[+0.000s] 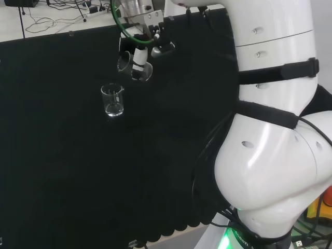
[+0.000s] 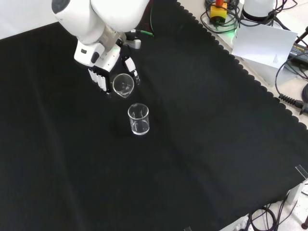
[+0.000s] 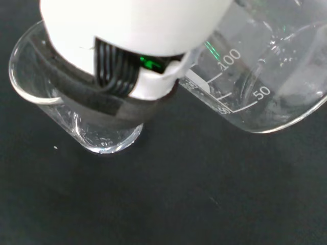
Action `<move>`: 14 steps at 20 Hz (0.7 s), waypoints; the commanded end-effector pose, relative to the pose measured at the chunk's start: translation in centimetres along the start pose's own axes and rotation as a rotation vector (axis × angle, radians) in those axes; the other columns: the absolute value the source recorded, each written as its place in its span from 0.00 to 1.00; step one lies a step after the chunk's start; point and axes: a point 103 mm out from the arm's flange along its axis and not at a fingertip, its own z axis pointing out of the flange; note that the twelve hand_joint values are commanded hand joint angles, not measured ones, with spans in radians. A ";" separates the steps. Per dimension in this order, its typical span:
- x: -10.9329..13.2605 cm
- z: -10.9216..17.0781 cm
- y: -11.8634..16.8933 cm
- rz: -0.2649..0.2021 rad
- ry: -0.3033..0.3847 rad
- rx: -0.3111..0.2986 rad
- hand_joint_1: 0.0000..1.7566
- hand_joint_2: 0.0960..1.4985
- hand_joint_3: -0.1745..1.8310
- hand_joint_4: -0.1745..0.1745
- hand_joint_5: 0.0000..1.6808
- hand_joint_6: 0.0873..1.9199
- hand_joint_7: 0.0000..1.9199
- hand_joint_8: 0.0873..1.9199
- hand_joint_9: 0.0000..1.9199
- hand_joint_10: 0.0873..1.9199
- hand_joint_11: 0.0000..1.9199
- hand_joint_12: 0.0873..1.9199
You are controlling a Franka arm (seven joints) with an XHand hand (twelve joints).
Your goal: Place the beaker back on the table.
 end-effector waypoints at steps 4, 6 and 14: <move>-2.6 1.5 0.4 -0.047 0.151 -0.082 0.74 0.45 0.40 0.00 0.66 0.45 0.61 0.43 0.74 0.34 0.58 0.43; -3.3 2.2 0.6 -0.050 0.190 -0.112 0.74 0.45 0.40 0.00 0.66 0.45 0.61 0.43 0.74 0.34 0.58 0.43; -5.2 5.1 1.9 -0.062 0.328 -0.207 0.80 0.46 0.36 0.00 0.67 0.42 0.59 0.44 0.65 0.37 0.58 0.43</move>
